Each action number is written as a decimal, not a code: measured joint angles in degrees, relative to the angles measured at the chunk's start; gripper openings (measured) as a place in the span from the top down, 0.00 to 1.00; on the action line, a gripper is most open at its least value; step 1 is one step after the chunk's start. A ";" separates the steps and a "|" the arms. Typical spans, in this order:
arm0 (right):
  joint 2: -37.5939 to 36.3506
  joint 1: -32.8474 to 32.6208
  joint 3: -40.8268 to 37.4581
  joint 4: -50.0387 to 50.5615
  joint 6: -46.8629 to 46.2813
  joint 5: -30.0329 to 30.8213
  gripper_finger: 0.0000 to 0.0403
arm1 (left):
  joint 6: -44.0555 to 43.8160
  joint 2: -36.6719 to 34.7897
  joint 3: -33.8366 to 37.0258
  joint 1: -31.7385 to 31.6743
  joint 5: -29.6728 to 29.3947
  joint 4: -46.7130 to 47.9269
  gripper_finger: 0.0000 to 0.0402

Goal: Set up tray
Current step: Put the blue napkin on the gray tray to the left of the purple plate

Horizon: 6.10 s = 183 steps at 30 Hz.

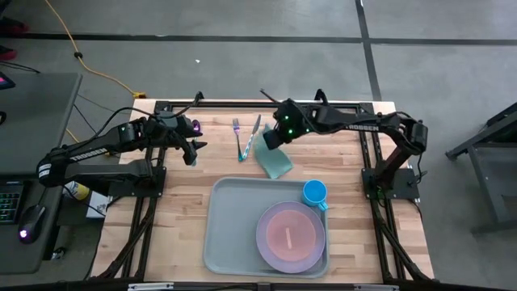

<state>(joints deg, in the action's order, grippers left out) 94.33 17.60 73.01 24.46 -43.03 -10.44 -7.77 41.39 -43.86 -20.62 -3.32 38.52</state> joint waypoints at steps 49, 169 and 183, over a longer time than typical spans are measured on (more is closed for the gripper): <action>10.03 5.85 -0.02 9.26 30.08 -7.40 0.53 | 0.61 0.00 0.00 0.00 1.03 0.12 0.43; 15.48 -2.15 -11.41 -21.94 -15.79 -5.31 0.41 | 0.02 0.02 0.00 0.00 4.20 0.13 0.43; 17.26 -3.19 -11.37 -26.49 -18.25 -1.63 0.63 | 0.01 0.02 0.01 0.01 4.22 0.20 0.43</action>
<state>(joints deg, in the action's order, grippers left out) 111.59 14.41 61.65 -2.03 -61.27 -12.06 -7.76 41.41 -43.85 -20.61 0.90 38.72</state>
